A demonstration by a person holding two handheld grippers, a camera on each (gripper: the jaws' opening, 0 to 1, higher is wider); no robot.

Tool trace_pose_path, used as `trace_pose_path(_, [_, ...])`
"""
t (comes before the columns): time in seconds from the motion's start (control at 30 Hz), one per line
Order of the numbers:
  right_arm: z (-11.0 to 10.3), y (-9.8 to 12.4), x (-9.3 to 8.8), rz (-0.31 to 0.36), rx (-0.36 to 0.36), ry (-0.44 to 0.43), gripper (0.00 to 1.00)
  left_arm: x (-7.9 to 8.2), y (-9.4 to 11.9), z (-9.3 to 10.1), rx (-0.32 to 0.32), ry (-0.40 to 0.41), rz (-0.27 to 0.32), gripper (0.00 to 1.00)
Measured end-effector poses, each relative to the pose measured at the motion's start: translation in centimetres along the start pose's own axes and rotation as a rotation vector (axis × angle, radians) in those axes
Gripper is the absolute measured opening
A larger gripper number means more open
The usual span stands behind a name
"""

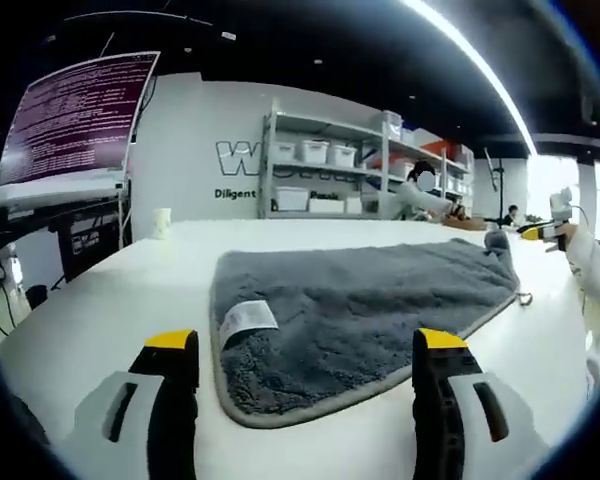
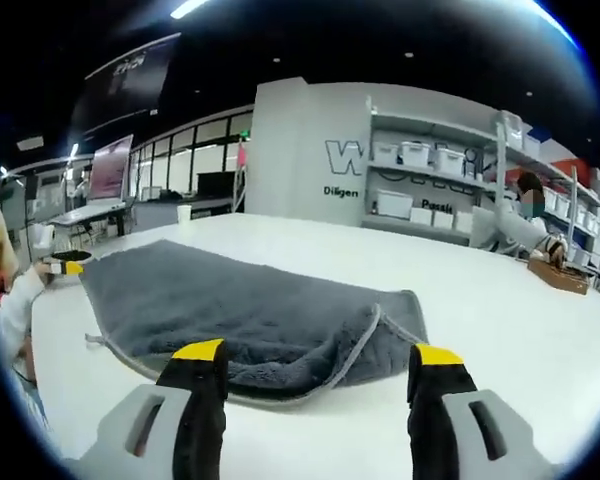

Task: Open the folded towel by lifting each exposed corner and separating the folded layers until the towel lies flat within the target outline without major curled edges

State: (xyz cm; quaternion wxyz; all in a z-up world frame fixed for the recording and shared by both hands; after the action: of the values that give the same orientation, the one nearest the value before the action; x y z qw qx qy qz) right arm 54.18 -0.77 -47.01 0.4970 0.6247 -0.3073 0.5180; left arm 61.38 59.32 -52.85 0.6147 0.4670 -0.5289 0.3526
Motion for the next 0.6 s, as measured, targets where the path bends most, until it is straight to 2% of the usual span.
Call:
trace_pose_path(0.17, [1.1,-1.1,-0.2,-0.032,-0.02,0.008,0.68,0.1,-0.1,0.9,-0.046,-0.025,0.001,0.95])
trace_pose_path(0.23, [1.6,-1.4,-0.1,-0.021,-0.035,0.015,0.63,0.0,-0.2,0.9,-0.051,-0.026,-0.01,0.96])
trace_pose_path(0.37, [2.5,-2.2,-0.2,-0.032,-0.057,0.017,0.59,0.2,-0.1,1.1,-0.061,-0.026,0.006,0.99])
trace_pose_path(0.5, [2.7,-3.0,-0.3,-0.051,-0.06,0.034,0.55,0.3,-0.1,1.3,-0.097,0.001,0.014,0.99])
trace_pose_path(0.6, [2.6,-3.8,-0.5,-0.064,-0.042,0.051,0.47,0.2,-0.1,1.2,-0.104,0.022,0.016,0.99])
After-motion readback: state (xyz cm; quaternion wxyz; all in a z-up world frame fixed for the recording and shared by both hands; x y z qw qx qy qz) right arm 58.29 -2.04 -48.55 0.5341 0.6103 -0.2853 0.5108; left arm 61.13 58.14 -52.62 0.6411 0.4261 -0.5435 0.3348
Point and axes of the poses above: the point that each gripper's makers call its tool centre point, and the gripper's own axes: y roughly backward along the fingers, z roughly to its right, x roughly out of its top, the point moved 7 cm from there along y, roughly backward along the fingers, and after that the axes turned 10 degrees about x, right-handed, at the moved point
